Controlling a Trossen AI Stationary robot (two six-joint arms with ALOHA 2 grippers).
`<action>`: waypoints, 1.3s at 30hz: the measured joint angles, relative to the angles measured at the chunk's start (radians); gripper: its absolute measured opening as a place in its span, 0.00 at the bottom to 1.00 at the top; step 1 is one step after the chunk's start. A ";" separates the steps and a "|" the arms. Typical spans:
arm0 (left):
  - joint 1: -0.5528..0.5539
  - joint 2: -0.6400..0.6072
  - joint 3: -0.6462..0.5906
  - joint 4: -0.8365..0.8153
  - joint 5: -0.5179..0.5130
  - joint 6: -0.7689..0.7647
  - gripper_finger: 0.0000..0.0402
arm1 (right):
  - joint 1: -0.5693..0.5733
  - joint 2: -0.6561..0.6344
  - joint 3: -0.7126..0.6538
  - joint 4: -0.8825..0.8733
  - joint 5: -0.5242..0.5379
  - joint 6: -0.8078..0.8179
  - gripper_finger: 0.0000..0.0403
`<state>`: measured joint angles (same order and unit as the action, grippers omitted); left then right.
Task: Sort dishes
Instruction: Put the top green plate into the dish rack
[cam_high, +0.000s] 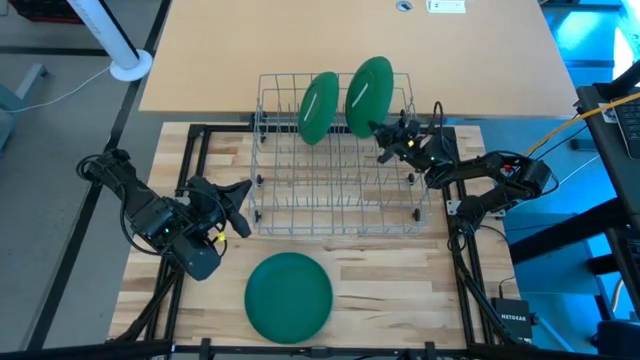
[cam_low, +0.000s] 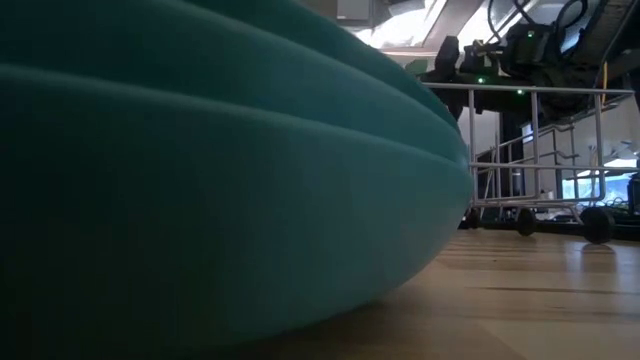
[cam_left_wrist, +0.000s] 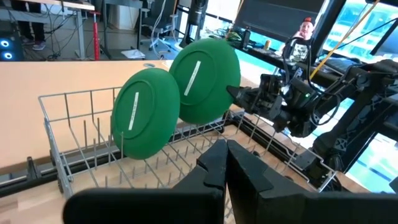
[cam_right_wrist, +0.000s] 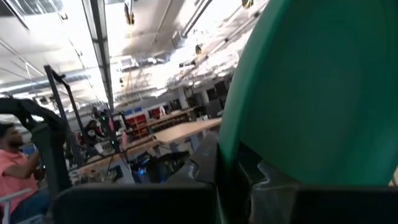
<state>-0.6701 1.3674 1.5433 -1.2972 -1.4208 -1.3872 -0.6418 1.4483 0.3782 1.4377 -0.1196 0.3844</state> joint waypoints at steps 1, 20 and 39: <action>0.000 0.000 0.000 0.000 0.000 0.000 0.00 | 0.000 0.000 0.000 -0.013 0.000 0.000 0.03; 0.000 0.000 0.000 0.000 -0.001 0.000 0.00 | 0.000 -0.002 0.001 -0.286 0.032 -0.025 0.07; 0.000 0.000 0.000 0.000 -0.002 0.000 0.00 | 0.000 -0.001 0.000 -0.323 0.063 -0.026 0.21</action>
<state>-0.6701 1.3674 1.5433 -1.2976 -1.4230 -1.3872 -0.6418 1.4475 0.3782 1.1151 -0.0570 0.3588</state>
